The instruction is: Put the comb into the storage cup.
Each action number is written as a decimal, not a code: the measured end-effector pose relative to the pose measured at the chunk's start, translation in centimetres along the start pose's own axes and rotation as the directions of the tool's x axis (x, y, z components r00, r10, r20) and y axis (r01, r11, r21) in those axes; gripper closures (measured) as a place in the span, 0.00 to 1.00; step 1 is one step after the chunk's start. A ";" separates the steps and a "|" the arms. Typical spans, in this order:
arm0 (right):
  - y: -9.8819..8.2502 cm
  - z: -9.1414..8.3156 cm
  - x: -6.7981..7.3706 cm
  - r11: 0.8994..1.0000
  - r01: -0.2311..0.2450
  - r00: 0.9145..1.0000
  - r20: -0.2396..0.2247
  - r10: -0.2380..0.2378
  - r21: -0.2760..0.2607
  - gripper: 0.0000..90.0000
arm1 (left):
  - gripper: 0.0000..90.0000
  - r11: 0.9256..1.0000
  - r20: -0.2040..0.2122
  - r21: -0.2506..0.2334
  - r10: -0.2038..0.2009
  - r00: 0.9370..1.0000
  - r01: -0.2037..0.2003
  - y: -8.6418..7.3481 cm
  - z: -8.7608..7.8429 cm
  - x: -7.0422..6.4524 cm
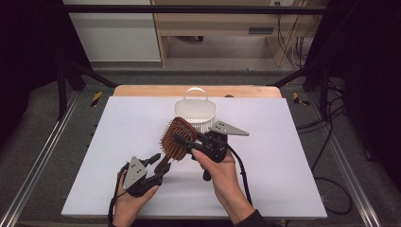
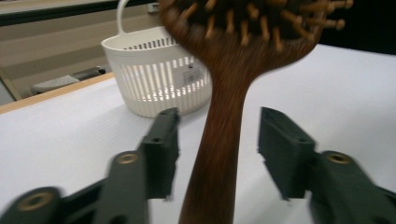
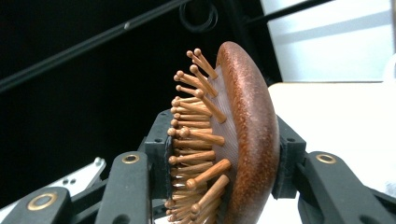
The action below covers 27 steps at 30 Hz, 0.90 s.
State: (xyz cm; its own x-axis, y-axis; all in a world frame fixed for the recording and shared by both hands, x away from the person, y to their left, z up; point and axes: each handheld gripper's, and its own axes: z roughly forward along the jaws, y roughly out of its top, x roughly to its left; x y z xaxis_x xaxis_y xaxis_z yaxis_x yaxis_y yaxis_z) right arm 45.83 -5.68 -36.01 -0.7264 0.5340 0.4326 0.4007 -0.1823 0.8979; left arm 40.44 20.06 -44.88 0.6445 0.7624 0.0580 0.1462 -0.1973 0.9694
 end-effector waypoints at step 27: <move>4.2 -0.2 -3.5 0.994 -0.016 0.995 0.099 0.027 -0.111 0.58 | 0.04 0.986 -0.223 -0.111 -0.148 0.964 0.126 -2.0 -3.1 4.5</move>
State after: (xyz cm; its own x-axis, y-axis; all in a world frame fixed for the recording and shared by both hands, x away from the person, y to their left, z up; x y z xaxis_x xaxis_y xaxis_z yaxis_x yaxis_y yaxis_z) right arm 49.99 -8.48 -33.75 -0.6566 0.6078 0.4466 0.3478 -0.2814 0.8943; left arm 40.71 25.77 -45.83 0.4322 0.9011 -0.0348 0.1418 -0.0298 0.9894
